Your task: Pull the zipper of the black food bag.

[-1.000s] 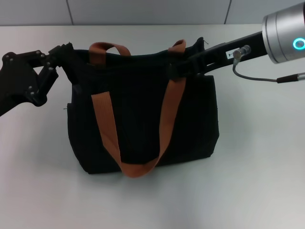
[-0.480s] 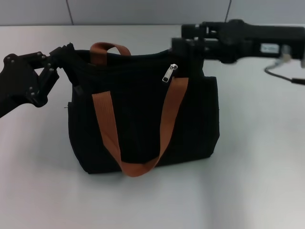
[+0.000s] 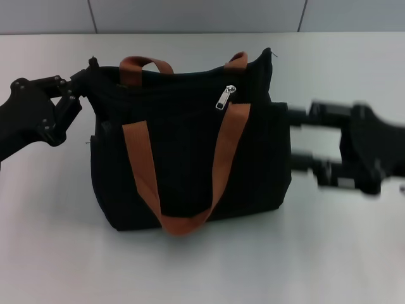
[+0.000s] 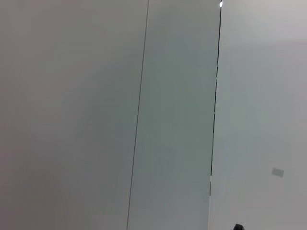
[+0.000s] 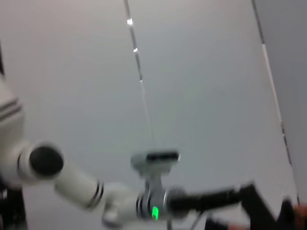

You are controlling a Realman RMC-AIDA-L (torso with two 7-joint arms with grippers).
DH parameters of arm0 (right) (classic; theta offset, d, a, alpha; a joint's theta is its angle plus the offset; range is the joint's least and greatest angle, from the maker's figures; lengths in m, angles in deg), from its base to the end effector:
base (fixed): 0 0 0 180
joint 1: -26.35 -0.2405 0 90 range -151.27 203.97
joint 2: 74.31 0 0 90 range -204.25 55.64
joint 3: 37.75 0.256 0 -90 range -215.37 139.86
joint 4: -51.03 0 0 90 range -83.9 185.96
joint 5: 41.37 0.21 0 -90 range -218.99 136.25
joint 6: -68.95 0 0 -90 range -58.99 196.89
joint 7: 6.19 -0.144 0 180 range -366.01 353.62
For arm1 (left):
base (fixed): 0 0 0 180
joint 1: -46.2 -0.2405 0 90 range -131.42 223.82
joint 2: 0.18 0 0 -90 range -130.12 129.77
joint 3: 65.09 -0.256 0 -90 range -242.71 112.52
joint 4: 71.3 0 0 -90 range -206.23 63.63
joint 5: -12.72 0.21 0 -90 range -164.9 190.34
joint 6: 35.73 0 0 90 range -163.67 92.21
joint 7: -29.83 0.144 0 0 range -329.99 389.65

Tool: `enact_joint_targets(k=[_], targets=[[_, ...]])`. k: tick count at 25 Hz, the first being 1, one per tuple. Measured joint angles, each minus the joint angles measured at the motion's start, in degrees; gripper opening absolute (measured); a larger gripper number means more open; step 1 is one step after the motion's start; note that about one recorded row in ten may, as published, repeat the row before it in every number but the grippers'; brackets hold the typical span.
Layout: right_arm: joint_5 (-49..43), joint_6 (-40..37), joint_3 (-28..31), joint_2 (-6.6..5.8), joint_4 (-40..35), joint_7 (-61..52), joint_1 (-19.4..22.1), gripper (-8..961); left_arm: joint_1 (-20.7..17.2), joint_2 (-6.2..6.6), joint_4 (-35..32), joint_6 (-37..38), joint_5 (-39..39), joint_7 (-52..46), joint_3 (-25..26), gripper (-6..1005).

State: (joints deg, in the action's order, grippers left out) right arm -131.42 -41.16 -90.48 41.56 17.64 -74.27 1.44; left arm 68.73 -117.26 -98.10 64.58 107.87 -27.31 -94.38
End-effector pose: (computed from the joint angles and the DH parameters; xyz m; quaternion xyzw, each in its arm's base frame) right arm 0.2328 0.2758 0.0216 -0.9048 0.0821 0.4172 0.0238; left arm -0.2872 0.2903 0.0407 -0.8545 -0.1339 -0.4257 0.2659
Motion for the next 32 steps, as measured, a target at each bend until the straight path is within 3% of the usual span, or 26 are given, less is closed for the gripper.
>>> enact_joint_targets(k=[5,15,19,20,21,22,23,25,32], targets=[[-10.14,1.3,0.49,0.55,3.1,8.74,1.72,662,-0.28,0.3,0.0,-0.04,0.17,-1.54,-1.01,36],[-12.22,6.26,-0.04,1.48,5.8,11.94,1.62,674,-0.51,0.46,0.0,-1.13,0.85,-3.99,-1.46,42],[-12.33,6.41,-0.12,1.88,5.83,11.99,1.57,679,-0.72,1.87,-0.06,0.09,1.83,-6.62,-1.5,73],[-12.34,6.48,-0.01,2.13,5.81,12.0,1.52,680,-1.01,3.05,-0.28,1.0,2.6,-8.32,-1.49,103],[-12.34,6.48,-0.01,2.13,5.81,12.0,1.52,681,-1.01,3.05,-0.28,1.0,2.6,-8.32,-1.49,132],[-12.34,6.76,0.15,2.29,5.82,12.02,1.49,682,-1.22,4.5,-0.48,2.34,3.68,-10.53,-1.43,162],[-12.34,6.76,0.15,2.29,5.82,12.02,1.49,683,-1.22,4.5,-0.48,2.34,3.68,-10.53,-1.43,191],[-12.35,7.87,0.3,2.74,5.89,12.04,1.49,686,-1.93,6.23,-0.48,4.86,4.44,-12.33,-1.01,250],[-12.2,10.36,0.17,3.31,8.1,13.86,0.7,694,-3.95,7.7,-0.53,10.2,4.16,-12.76,-0.28,457]])
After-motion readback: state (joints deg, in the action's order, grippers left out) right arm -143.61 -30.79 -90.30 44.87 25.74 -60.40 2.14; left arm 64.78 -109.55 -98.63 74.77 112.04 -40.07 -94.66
